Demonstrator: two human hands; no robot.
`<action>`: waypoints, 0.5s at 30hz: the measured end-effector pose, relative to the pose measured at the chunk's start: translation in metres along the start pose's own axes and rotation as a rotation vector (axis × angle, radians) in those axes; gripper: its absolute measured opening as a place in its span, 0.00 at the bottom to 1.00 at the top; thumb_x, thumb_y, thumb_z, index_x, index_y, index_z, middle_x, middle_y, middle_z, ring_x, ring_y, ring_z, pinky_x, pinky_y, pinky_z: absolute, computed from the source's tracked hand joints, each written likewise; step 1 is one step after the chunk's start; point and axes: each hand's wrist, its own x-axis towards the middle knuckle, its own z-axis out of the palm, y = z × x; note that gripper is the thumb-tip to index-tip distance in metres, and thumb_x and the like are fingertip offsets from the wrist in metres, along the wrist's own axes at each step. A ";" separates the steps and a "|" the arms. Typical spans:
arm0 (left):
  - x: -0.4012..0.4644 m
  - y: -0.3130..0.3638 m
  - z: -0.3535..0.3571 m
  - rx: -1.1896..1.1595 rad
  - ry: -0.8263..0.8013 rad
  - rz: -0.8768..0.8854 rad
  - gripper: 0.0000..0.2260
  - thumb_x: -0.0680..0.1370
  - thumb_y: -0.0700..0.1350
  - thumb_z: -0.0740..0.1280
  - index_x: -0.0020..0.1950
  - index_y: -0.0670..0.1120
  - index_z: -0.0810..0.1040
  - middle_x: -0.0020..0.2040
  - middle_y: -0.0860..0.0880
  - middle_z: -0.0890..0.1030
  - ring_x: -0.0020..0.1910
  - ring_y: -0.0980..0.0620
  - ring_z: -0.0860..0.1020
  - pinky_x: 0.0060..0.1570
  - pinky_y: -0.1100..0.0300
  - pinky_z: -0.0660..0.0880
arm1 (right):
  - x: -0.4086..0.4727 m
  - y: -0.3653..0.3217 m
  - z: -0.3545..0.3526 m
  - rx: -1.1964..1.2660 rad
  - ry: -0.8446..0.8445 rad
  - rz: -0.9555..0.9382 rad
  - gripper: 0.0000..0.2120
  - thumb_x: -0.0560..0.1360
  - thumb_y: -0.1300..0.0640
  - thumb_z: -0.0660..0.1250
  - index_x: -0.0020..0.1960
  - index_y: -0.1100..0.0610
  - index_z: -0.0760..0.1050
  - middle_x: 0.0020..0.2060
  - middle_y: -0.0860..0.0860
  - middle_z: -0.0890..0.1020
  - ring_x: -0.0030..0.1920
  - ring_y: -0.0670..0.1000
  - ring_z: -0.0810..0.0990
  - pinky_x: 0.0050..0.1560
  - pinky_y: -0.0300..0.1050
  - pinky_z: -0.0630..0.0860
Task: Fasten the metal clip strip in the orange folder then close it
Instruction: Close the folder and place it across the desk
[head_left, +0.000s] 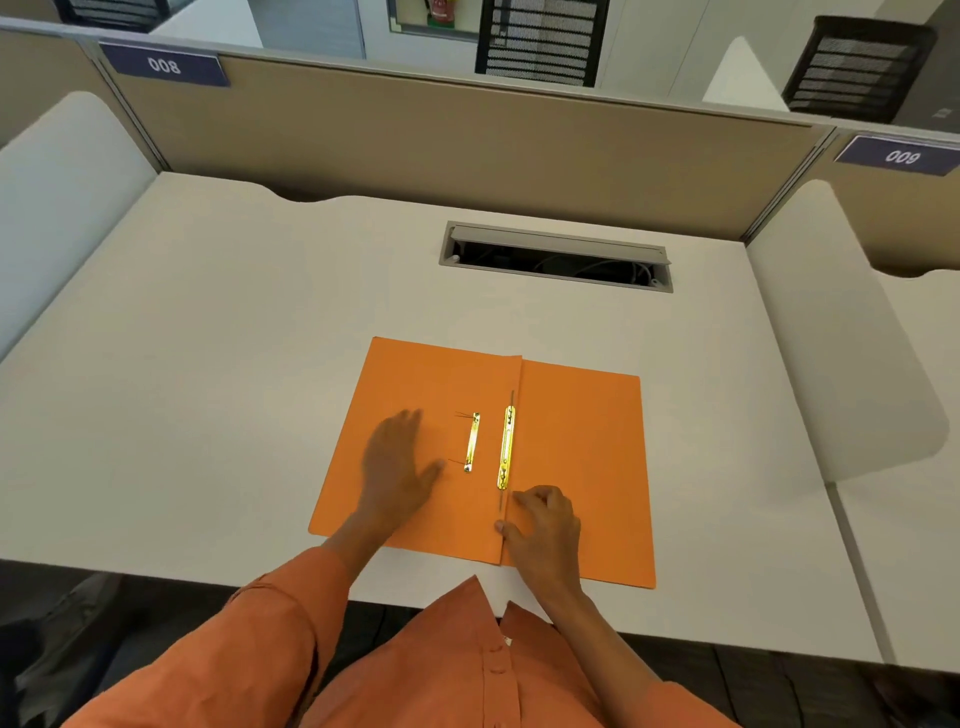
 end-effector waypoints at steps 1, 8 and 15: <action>-0.003 -0.009 -0.005 -0.003 0.024 -0.126 0.38 0.78 0.59 0.70 0.82 0.44 0.62 0.80 0.40 0.66 0.79 0.37 0.63 0.77 0.40 0.61 | 0.000 0.002 0.000 -0.017 0.010 -0.020 0.19 0.70 0.49 0.79 0.59 0.51 0.83 0.57 0.48 0.77 0.58 0.50 0.74 0.58 0.47 0.65; -0.019 -0.040 -0.032 -0.132 0.062 -0.573 0.34 0.78 0.57 0.70 0.80 0.45 0.64 0.78 0.39 0.65 0.75 0.34 0.64 0.71 0.34 0.66 | 0.000 0.008 0.000 -0.046 0.022 -0.080 0.18 0.70 0.47 0.79 0.58 0.51 0.83 0.58 0.45 0.78 0.59 0.50 0.74 0.57 0.46 0.65; -0.004 -0.044 -0.045 -0.370 0.077 -0.740 0.32 0.80 0.58 0.68 0.80 0.47 0.65 0.74 0.42 0.73 0.74 0.35 0.69 0.71 0.35 0.65 | 0.001 0.010 0.001 -0.060 0.017 -0.085 0.17 0.71 0.48 0.79 0.58 0.51 0.84 0.59 0.46 0.79 0.61 0.51 0.75 0.58 0.45 0.64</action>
